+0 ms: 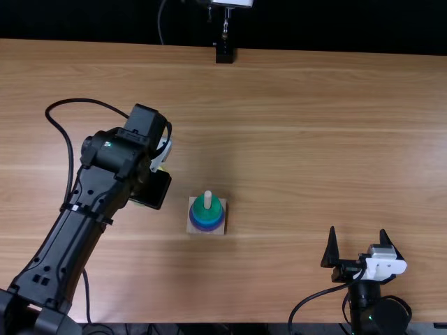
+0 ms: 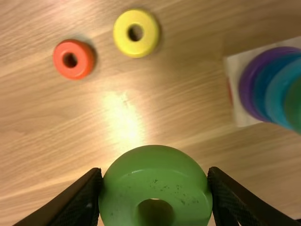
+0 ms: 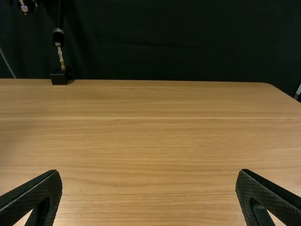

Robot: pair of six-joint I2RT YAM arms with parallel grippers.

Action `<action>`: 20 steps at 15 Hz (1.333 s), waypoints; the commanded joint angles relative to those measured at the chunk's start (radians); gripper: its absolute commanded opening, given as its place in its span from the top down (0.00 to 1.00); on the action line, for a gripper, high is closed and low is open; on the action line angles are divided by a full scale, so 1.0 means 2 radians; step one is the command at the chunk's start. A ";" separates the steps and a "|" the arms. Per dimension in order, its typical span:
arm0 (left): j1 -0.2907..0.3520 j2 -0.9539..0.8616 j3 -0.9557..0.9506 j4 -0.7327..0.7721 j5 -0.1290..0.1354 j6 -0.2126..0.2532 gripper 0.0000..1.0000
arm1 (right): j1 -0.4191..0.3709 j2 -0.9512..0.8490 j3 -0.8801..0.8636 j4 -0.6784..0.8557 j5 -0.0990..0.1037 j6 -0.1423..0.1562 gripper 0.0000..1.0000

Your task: Build the Hanoi tower: stack the rings onto the peg from bottom to top in this color order: purple, dark blue, light blue, dark green, light green, yellow, orange.

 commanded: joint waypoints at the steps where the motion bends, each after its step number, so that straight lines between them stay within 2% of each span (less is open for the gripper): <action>1: -0.011 0.004 0.028 -0.007 0.003 -0.020 1.00 | -0.003 -0.006 -0.007 -0.010 0.010 0.004 0.00; 8: -0.066 0.052 0.142 -0.090 0.003 -0.069 1.00 | -0.003 -0.006 -0.007 -0.010 0.010 0.004 0.00; 12: -0.100 0.075 0.185 -0.098 0.003 -0.099 1.00 | -0.004 -0.006 -0.007 -0.010 0.010 0.004 0.00; 20: -0.125 0.096 0.225 -0.098 0.003 -0.105 1.00 | -0.004 -0.006 -0.007 -0.010 0.010 0.004 0.00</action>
